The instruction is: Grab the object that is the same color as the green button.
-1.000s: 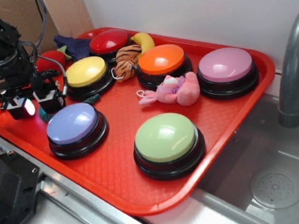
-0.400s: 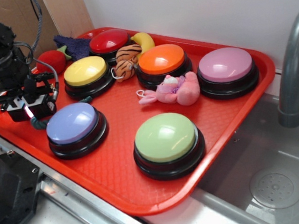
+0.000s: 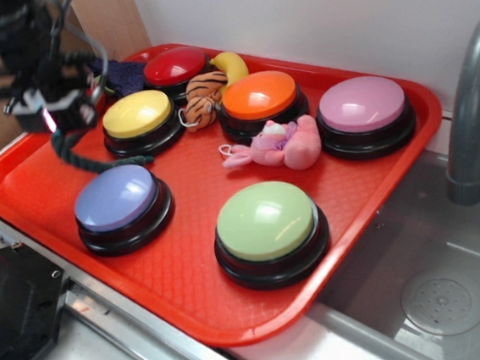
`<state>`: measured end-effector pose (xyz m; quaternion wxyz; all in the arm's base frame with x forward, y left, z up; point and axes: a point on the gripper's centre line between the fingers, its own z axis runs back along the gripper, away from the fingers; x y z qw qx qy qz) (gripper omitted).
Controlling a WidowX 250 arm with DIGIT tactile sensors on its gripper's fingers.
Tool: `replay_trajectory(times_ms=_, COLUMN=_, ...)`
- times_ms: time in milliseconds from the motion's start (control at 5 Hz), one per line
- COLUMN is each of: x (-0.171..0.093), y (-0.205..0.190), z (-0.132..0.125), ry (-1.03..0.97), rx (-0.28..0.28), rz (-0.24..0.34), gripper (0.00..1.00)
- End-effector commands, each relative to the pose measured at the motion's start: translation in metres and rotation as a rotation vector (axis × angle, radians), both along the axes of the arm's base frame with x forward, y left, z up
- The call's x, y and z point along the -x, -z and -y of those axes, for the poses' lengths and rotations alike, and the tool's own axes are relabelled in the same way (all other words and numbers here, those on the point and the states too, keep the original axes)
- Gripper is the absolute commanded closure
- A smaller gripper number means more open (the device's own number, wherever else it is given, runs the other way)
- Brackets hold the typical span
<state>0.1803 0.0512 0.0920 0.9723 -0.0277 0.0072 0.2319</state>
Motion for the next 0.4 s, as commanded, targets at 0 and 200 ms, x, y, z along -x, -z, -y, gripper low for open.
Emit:
replay_trajectory(times_ms=0, x=-0.0370, y=-0.0721, z=0.0647, ry=0.311, rx=0.001, rz=0.106, gripper=1.00)
replay_trajectory(times_ms=200, x=-0.0427, y=-0.0643, z=0.0701, ry=0.317, rx=0.055, rz=0.061, gripper=1.00)
